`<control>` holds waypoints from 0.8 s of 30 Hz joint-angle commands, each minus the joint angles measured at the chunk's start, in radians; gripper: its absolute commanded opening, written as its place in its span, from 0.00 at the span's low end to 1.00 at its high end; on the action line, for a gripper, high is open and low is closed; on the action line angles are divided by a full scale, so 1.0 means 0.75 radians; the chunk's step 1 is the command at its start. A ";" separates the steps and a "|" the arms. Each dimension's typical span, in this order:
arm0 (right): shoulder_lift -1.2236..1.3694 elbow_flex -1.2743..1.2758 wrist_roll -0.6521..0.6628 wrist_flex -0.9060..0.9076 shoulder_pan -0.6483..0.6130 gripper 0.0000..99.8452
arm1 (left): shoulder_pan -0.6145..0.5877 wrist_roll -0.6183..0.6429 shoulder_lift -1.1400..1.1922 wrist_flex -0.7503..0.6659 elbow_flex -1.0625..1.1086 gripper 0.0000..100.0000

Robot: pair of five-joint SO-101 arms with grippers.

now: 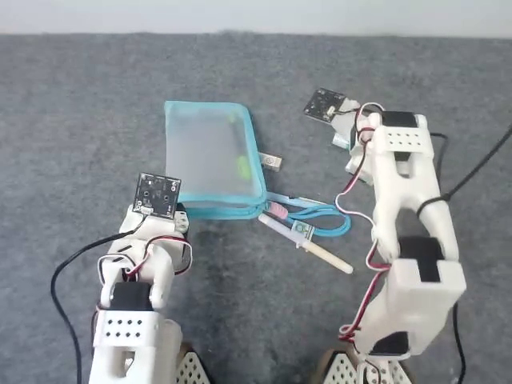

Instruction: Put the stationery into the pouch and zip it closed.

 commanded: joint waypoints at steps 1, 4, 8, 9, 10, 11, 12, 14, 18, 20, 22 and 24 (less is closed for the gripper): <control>0.017 -0.104 0.023 -0.107 0.064 0.21 | 0.012 -0.020 0.006 -0.053 -0.019 0.01; 0.079 -0.139 0.025 -0.175 0.097 0.21 | 0.012 -0.020 0.006 -0.053 -0.019 0.01; 0.171 -0.190 0.029 -0.183 0.103 0.21 | 0.012 -0.020 0.006 -0.053 -0.019 0.01; 0.195 -0.203 0.029 -0.183 0.101 0.21 | 0.012 -0.020 0.006 -0.053 -0.019 0.01; 0.220 -0.217 0.029 -0.183 0.101 0.21 | 0.012 -0.020 0.006 -0.053 -0.019 0.01; 0.244 -0.225 0.029 -0.183 0.099 0.21 | 0.012 -0.020 0.006 -0.053 -0.019 0.01; 0.267 -0.233 0.029 -0.183 0.097 0.21 | 0.012 -0.020 0.006 -0.053 -0.019 0.01; 0.306 -0.237 0.029 -0.183 0.097 0.21 | 0.012 -0.018 0.006 -0.053 -0.019 0.01; 0.345 -0.239 0.023 -0.169 0.107 0.21 | 0.012 -0.018 0.006 -0.053 -0.019 0.01; 0.345 -0.237 0.023 -0.132 0.116 0.21 | 0.012 -0.016 0.006 -0.053 -0.019 0.01; 0.343 -0.237 0.023 -0.087 0.118 0.21 | 0.012 -0.016 0.006 -0.053 -0.019 0.01; 0.343 -0.237 0.020 -0.030 0.118 0.20 | 0.012 -0.016 0.006 -0.053 -0.019 0.01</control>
